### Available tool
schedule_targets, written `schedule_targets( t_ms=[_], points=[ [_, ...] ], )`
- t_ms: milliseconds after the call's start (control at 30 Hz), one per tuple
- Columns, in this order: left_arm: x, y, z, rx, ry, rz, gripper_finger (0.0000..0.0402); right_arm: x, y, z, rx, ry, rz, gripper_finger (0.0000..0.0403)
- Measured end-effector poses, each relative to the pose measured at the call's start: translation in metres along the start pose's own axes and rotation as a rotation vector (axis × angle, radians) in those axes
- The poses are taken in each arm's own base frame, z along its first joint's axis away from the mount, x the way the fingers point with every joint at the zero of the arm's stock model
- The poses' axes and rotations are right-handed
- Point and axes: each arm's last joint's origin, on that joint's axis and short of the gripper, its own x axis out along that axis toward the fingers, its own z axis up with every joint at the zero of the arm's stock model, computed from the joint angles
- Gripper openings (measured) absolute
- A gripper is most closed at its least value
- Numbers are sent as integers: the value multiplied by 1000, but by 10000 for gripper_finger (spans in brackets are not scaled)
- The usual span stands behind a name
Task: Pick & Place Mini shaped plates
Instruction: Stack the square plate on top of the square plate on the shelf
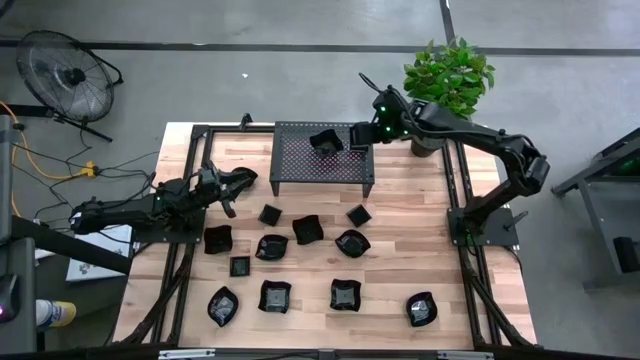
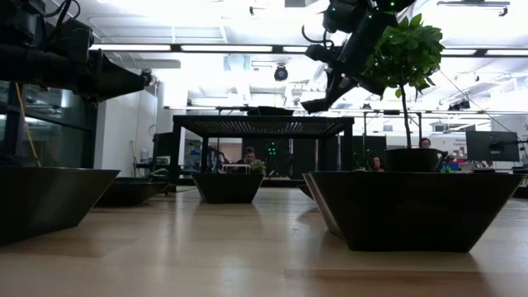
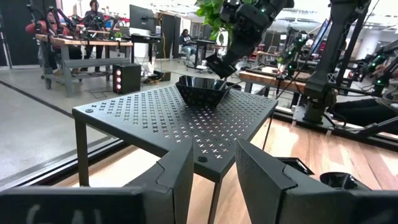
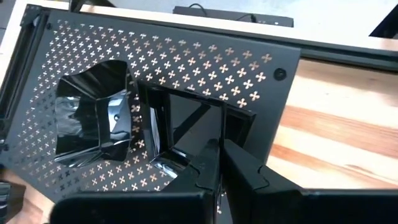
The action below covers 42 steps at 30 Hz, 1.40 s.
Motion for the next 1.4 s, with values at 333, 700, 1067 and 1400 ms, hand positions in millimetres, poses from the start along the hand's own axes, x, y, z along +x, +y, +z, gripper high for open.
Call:
schedule_targets(
  t_ms=[333, 700, 1067, 1400],
  points=[
    [0, 0, 0, 0, 0, 0, 117, 11, 0, -1, 6, 38, -2, 12],
    [0, 0, 0, 0, 0, 0, 117, 14, -1, 3, 17, 32, 9, 12],
    [0, 0, 0, 0, 0, 0, 117, 14, -2, 2, 20, 31, -3, 12],
    [0, 0, 0, 0, 0, 0, 117, 14, -2, 2, 13, 36, -6, 12]
  ],
)
